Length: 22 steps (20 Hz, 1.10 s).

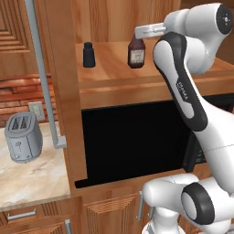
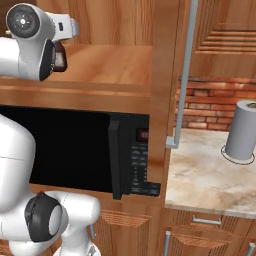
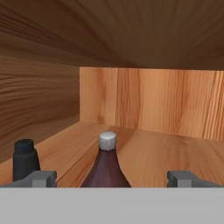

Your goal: Collect the paprika, ketchup, and shaker from the cabinet and place them next to the stove.

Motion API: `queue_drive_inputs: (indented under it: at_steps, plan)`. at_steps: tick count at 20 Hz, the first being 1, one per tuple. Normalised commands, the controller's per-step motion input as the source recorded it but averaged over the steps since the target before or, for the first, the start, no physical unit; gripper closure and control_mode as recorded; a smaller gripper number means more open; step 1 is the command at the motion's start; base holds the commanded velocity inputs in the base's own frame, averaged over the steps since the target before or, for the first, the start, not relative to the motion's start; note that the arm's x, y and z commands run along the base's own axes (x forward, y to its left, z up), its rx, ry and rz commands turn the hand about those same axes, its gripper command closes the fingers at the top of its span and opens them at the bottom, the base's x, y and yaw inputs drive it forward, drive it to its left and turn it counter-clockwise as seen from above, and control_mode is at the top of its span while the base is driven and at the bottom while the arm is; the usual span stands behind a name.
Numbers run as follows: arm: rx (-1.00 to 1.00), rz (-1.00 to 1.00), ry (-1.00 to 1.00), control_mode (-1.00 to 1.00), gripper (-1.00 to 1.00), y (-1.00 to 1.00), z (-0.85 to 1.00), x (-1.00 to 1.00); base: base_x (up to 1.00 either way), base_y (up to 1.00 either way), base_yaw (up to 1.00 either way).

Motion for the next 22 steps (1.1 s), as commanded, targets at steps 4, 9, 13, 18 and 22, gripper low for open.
queue_drive_inputs:
  at_steps: [4, 9, 13, 18, 22]
  plan:
    - [0.00, 0.00, 0.00, -1.00, -1.00, 0.02, 0.00, 0.14, 0.00, 0.00, 0.00]
    - [0.00, 0.00, 0.00, -1.00, -1.00, 0.03, -0.04, 0.14, 0.00, 0.00, 0.00]
    - [0.00, 0.00, 0.00, -1.00, -1.00, 0.12, -0.11, 0.13, 0.00, 0.00, 0.00]
    - [0.00, 0.00, 0.00, -1.00, -1.00, 0.18, -0.12, 0.07, 0.00, 0.00, 0.00]
    - [0.00, 0.00, 0.00, -1.00, -1.00, 0.02, 0.00, 0.09, 0.00, 0.00, 0.00]
